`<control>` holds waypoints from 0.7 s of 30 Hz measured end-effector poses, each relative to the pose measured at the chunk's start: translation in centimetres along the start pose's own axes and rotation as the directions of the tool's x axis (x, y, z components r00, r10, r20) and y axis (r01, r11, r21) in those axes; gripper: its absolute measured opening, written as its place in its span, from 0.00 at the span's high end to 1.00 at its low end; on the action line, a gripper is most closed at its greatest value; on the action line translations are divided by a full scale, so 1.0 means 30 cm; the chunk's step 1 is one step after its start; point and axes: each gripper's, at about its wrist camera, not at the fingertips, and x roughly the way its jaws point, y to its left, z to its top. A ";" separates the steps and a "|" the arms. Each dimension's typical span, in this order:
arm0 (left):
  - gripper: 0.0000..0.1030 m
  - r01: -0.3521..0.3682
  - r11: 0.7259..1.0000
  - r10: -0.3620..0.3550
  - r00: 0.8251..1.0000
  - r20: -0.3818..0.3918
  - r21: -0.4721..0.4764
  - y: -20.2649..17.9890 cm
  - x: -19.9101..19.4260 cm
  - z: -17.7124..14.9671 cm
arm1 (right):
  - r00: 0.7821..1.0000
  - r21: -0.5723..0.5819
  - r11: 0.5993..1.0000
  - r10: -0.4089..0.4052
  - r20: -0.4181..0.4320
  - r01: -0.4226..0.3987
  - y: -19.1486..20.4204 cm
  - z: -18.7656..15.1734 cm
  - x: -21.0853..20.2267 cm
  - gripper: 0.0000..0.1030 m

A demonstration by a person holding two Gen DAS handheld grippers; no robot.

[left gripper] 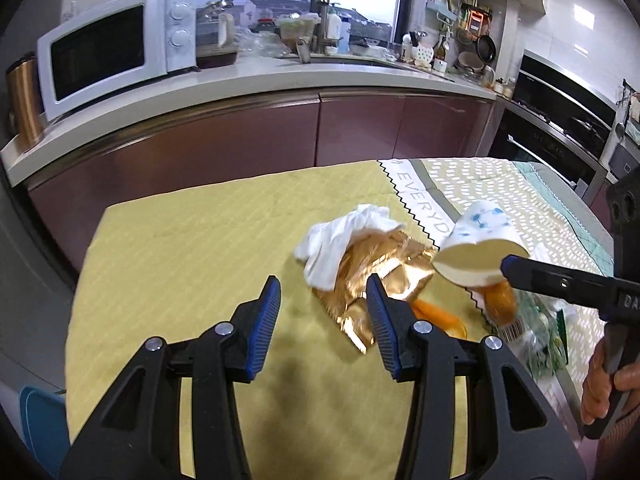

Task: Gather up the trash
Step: 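Return to the table and grasp the crumpled white tissue with the left tool, then grasp the blue-dotted paper cup rim with the right tool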

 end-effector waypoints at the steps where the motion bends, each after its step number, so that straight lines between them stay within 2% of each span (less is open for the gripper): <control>1: 0.57 0.001 1.000 -0.001 1.000 -0.009 -0.005 0.002 0.023 0.011 | 1.000 0.008 1.000 -0.004 0.006 0.004 -0.010 0.004 -0.006 0.61; 11: 0.59 0.013 1.000 -0.012 0.998 -0.059 0.016 -0.011 0.150 0.070 | 0.999 0.097 0.995 -0.042 0.034 0.039 -0.094 0.031 -0.022 0.61; 14: 0.70 0.025 1.000 -0.024 0.997 -0.074 0.008 -0.013 0.172 0.076 | 0.998 0.118 0.992 -0.045 0.039 0.040 -0.101 0.034 -0.009 0.61; 16: 0.83 0.028 1.000 -0.028 0.996 -0.080 0.004 -0.015 0.179 0.078 | 0.998 0.134 0.990 -0.048 0.047 0.041 -0.103 0.037 0.001 0.61; 18: 0.92 0.028 1.000 -0.028 0.996 -0.087 0.003 -0.016 0.185 0.078 | 0.997 0.161 0.986 -0.048 0.058 0.038 -0.106 0.043 0.009 0.61; 21: 0.96 0.024 1.000 -0.024 0.996 -0.084 0.005 -0.017 0.183 0.072 | 0.995 0.190 0.981 -0.061 0.080 0.044 -0.113 0.054 0.017 0.61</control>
